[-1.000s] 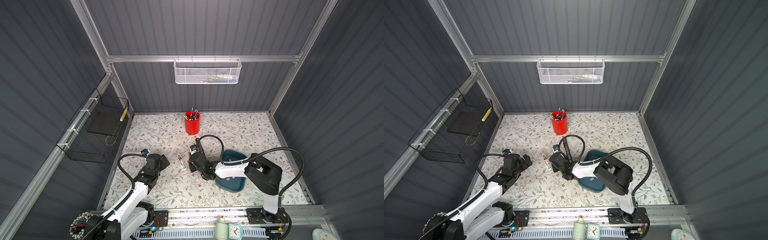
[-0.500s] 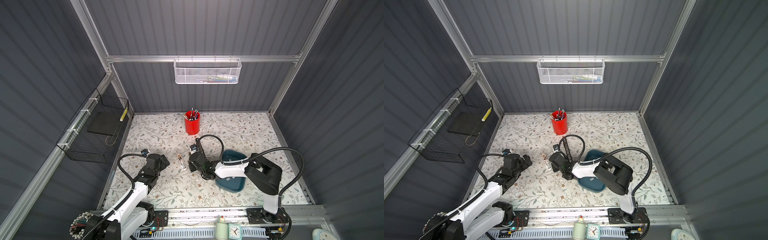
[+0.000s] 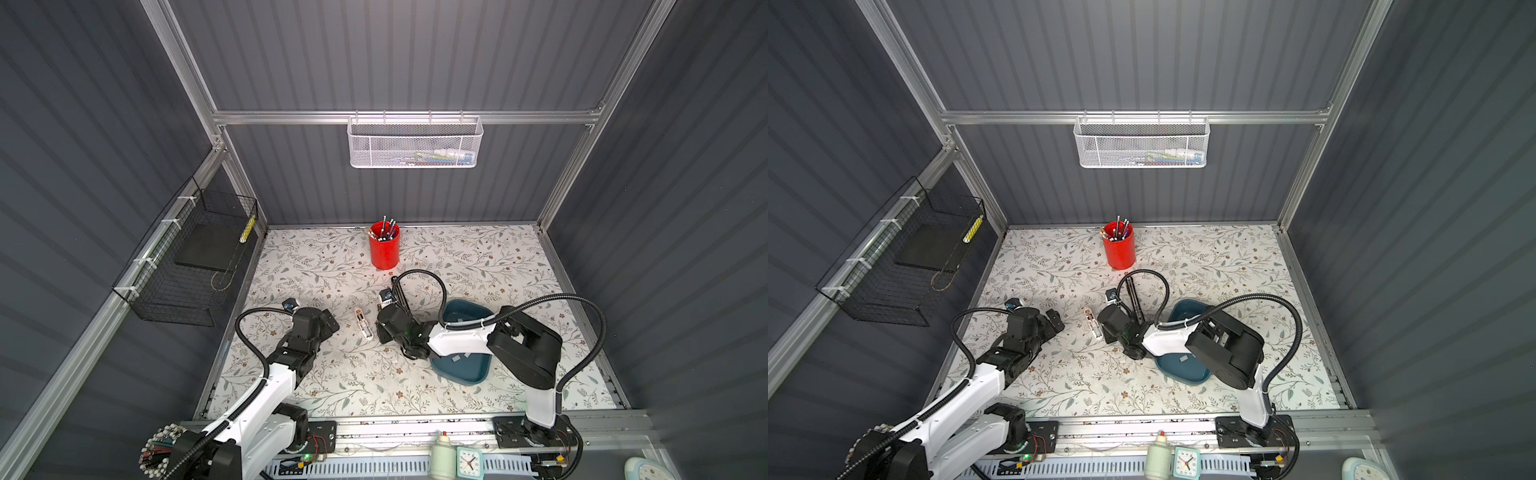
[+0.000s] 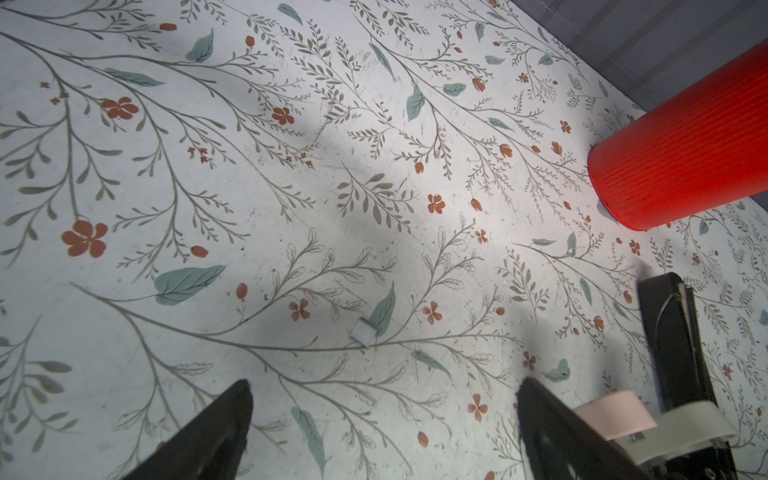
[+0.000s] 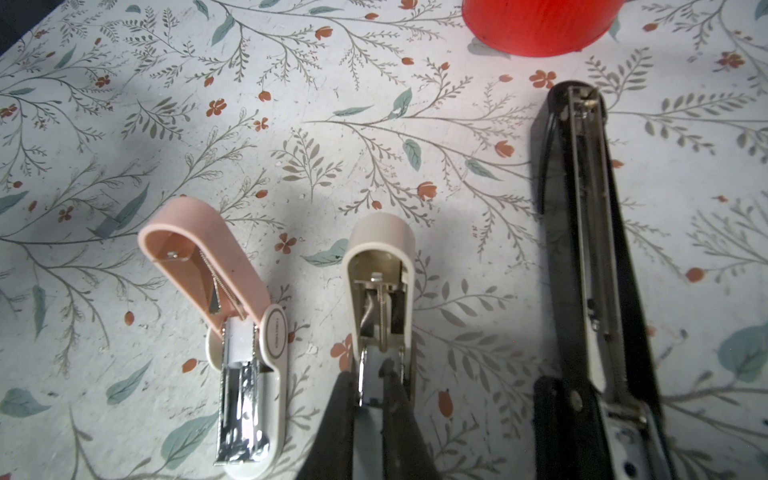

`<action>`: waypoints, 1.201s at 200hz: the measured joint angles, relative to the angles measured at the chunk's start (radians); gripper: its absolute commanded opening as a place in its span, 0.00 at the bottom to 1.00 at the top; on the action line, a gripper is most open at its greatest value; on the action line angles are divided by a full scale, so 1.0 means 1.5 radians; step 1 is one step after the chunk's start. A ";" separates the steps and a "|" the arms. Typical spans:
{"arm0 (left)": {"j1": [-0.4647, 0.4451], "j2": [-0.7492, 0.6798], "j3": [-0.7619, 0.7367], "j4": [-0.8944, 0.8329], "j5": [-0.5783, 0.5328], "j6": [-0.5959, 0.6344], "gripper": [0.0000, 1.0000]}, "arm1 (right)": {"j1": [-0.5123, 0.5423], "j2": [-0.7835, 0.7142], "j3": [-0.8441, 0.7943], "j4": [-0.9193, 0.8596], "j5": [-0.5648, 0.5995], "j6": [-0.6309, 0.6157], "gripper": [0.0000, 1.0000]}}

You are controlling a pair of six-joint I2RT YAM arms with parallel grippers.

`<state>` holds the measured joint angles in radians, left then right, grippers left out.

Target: Load the staples into the stapler

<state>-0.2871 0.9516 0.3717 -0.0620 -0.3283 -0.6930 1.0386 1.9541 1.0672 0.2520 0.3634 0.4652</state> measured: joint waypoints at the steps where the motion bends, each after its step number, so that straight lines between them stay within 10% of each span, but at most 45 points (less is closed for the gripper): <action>1: 0.000 0.000 0.000 0.000 0.000 0.000 1.00 | 0.000 0.000 0.000 0.000 0.000 0.000 0.09; 240: 0.000 0.000 0.001 0.002 0.000 0.000 1.00 | -0.007 -0.061 -0.060 0.061 -0.027 -0.033 0.07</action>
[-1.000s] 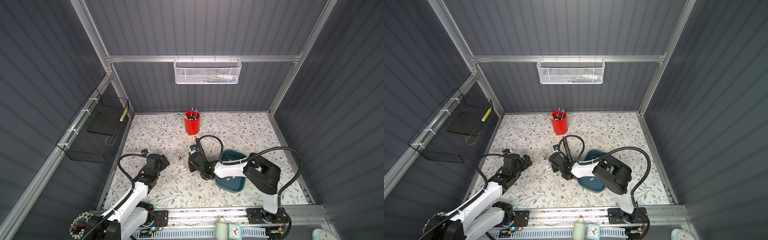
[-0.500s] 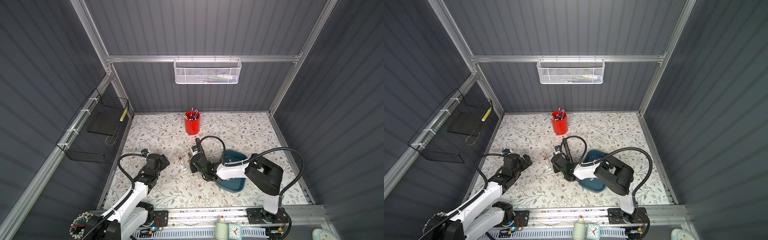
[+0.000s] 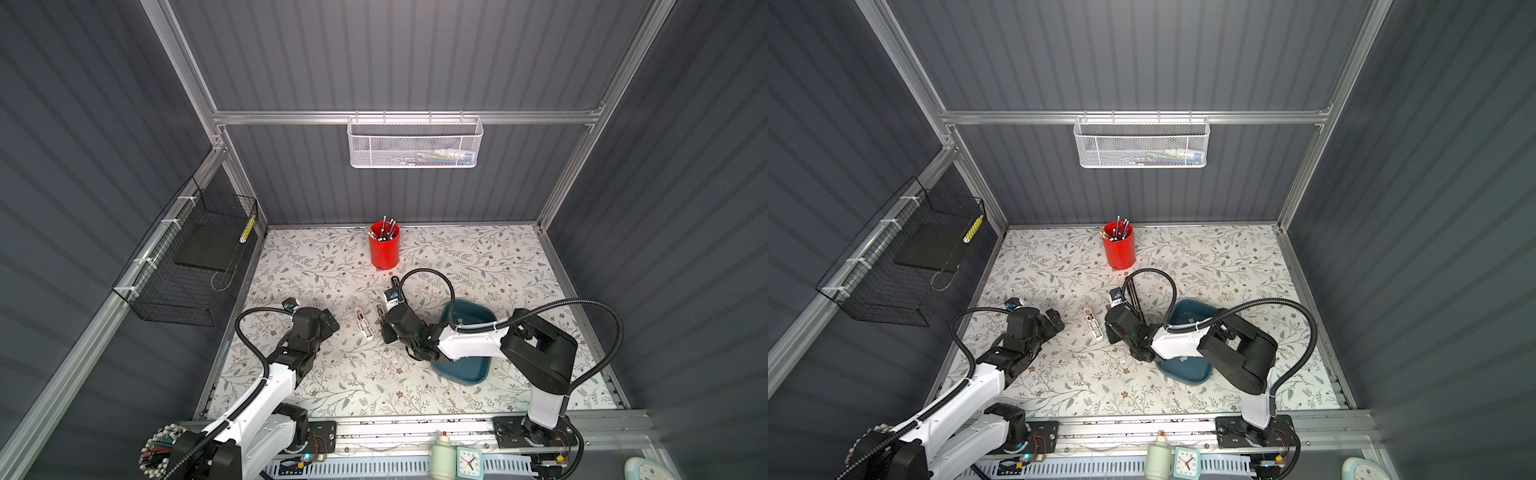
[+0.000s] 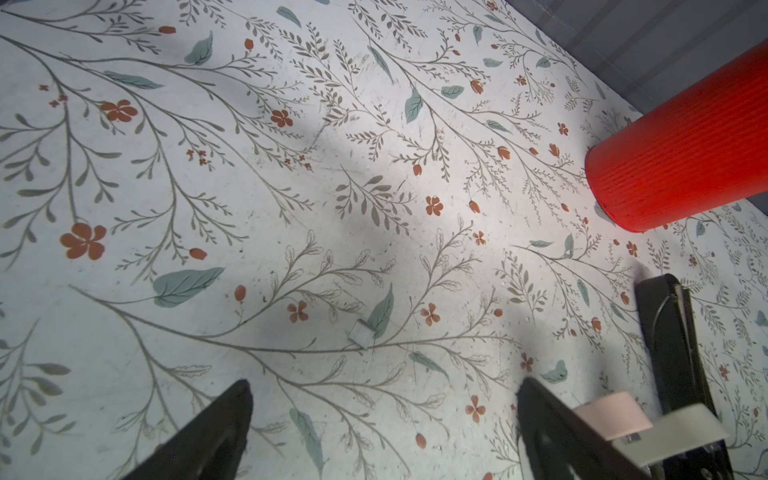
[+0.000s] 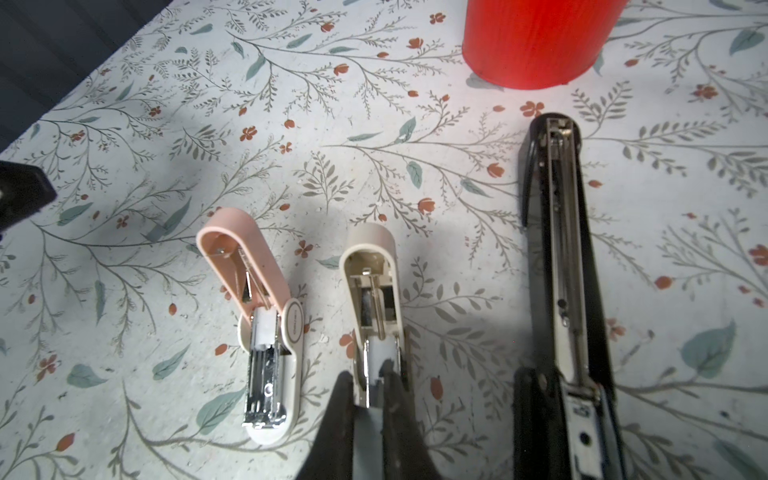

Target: Load the staples into the stapler

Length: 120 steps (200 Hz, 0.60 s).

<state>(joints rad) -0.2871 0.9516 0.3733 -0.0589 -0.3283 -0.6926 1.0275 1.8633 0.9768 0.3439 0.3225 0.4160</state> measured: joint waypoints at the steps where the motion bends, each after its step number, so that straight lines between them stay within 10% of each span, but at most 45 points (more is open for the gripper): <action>1: 0.000 0.000 0.000 0.000 0.000 0.000 1.00 | 0.000 0.000 0.001 0.000 -0.001 -0.002 0.07; 120: 0.000 0.000 0.000 0.000 -0.001 0.000 1.00 | -0.012 0.027 -0.038 0.109 -0.042 -0.063 0.07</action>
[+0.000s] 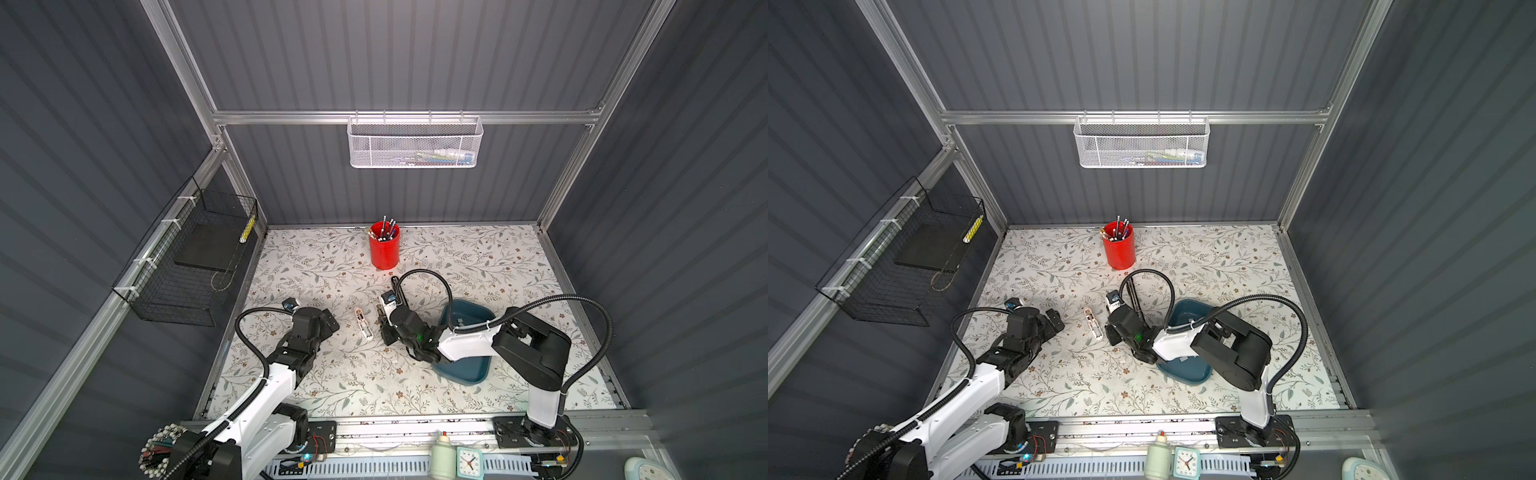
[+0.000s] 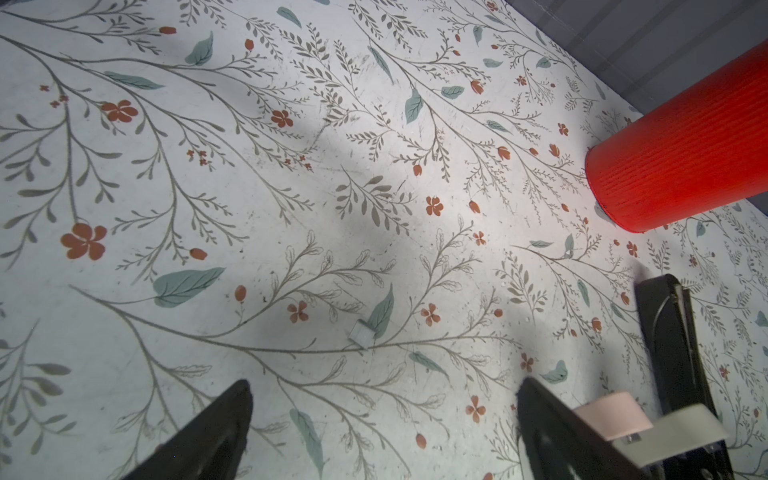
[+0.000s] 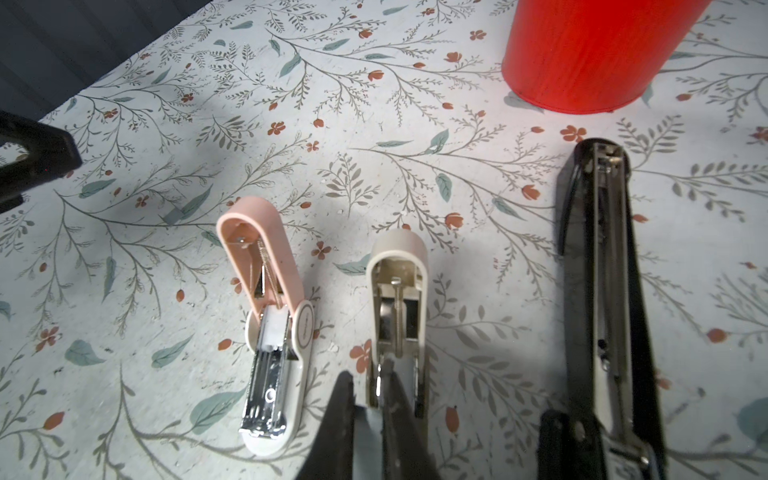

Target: Load the staples into the stapler

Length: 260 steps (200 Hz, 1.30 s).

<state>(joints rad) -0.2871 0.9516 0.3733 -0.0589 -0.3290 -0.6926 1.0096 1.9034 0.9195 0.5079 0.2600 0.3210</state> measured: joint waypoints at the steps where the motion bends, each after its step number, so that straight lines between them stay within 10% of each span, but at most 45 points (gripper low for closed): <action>1: 0.000 0.000 0.000 0.000 0.000 0.000 1.00 | 0.000 0.000 0.000 0.000 0.000 0.000 0.06; 260: 0.000 0.010 0.000 0.003 0.000 0.000 1.00 | -0.014 0.003 -0.006 0.010 -0.016 0.000 0.06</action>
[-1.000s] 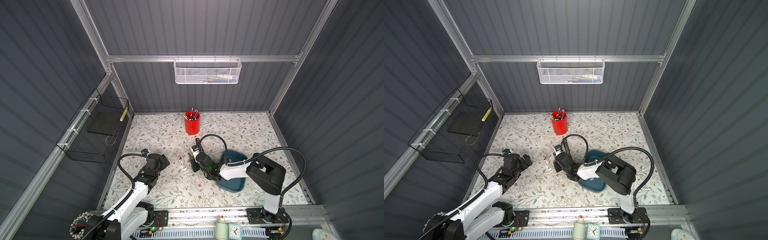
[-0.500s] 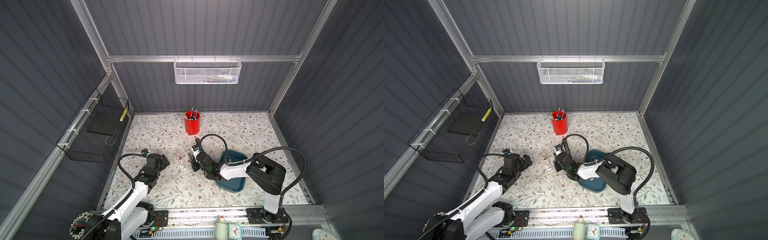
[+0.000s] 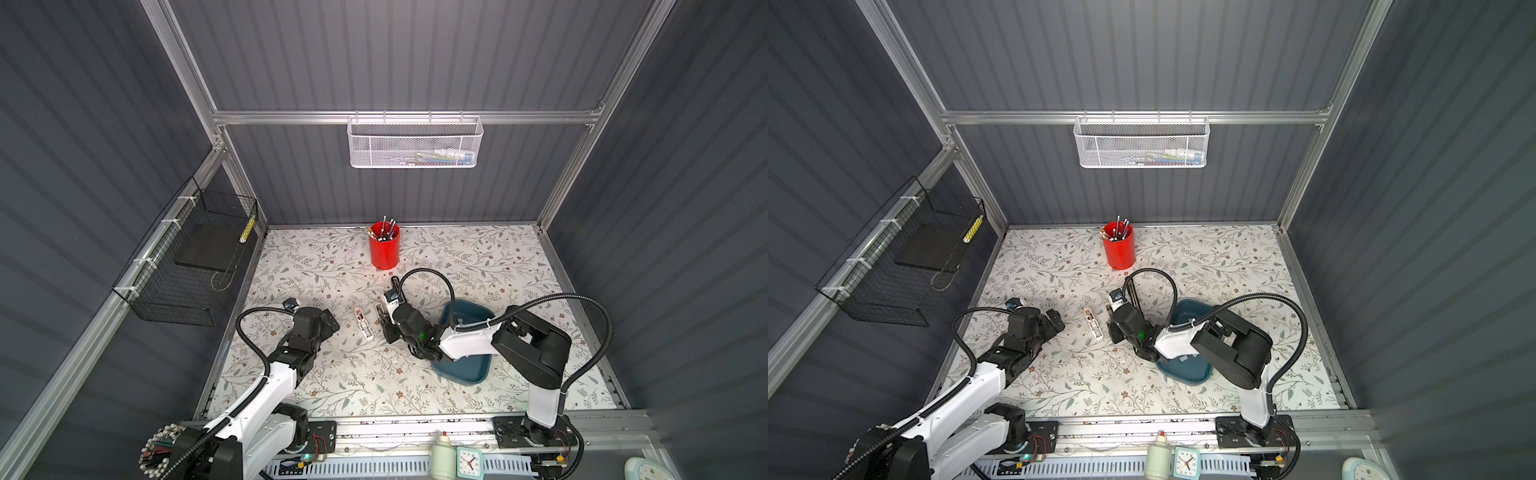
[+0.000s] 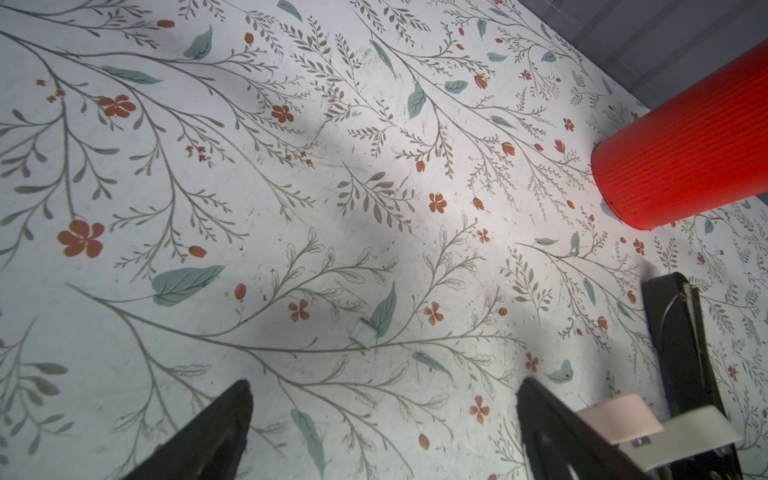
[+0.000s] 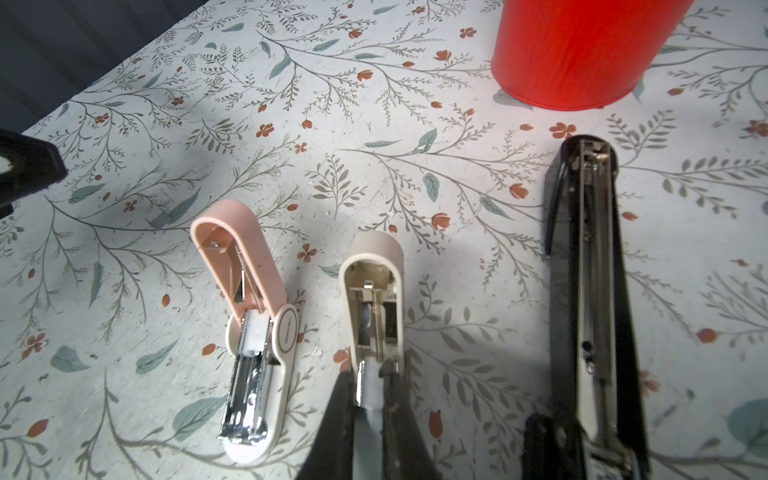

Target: Load the staples into the stapler

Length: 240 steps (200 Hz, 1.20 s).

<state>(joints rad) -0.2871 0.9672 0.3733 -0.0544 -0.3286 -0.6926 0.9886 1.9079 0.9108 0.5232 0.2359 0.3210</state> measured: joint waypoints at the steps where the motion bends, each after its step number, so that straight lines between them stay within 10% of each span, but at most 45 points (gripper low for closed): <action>1: 0.000 0.000 0.000 0.000 0.000 0.000 1.00 | 0.000 0.000 0.000 0.000 0.000 0.000 0.06; 169: 0.000 0.007 0.000 0.005 0.000 0.000 1.00 | -0.004 0.014 -0.003 0.011 -0.030 -0.010 0.06; 240: 0.000 0.007 0.001 0.005 0.000 0.000 1.00 | -0.003 -0.043 -0.015 0.010 -0.077 -0.024 0.27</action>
<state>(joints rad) -0.2871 0.9775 0.3748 -0.0471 -0.3290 -0.6926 0.9840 1.8427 0.8883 0.5385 0.1200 0.2844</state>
